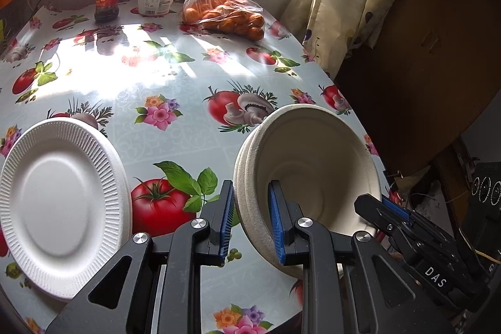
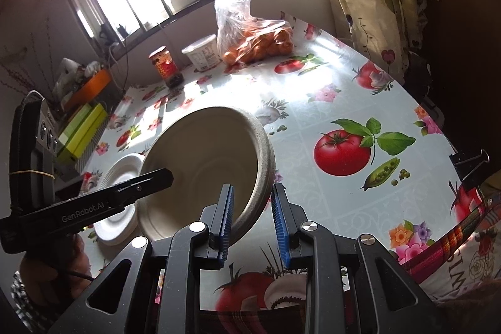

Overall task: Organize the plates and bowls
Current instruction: 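Carry the bowl stack with the left gripper over the white plate stack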

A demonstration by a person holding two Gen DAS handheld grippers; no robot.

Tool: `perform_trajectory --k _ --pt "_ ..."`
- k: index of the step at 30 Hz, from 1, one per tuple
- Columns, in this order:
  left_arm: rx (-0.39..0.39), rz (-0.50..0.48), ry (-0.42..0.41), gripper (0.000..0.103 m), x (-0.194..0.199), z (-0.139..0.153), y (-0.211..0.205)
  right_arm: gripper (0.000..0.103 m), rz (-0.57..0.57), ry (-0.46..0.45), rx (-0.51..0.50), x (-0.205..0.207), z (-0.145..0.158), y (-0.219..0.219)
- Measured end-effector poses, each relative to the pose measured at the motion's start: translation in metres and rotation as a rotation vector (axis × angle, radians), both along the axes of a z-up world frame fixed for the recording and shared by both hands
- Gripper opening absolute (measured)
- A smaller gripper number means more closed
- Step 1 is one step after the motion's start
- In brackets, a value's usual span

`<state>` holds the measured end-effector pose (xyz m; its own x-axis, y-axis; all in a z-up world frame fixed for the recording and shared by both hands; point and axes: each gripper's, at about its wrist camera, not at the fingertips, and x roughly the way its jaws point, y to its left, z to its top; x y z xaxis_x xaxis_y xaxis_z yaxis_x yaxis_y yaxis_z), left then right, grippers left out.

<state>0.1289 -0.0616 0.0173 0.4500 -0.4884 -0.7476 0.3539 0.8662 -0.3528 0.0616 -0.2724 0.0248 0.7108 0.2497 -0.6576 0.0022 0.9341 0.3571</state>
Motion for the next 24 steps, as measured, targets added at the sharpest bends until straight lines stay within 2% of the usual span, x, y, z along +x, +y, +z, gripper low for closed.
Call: perform_trajectory --k 24 --pt "-0.019 0.105 -0.011 0.023 -0.001 0.009 0.051 0.024 0.111 0.000 -0.038 0.021 0.010 0.046"
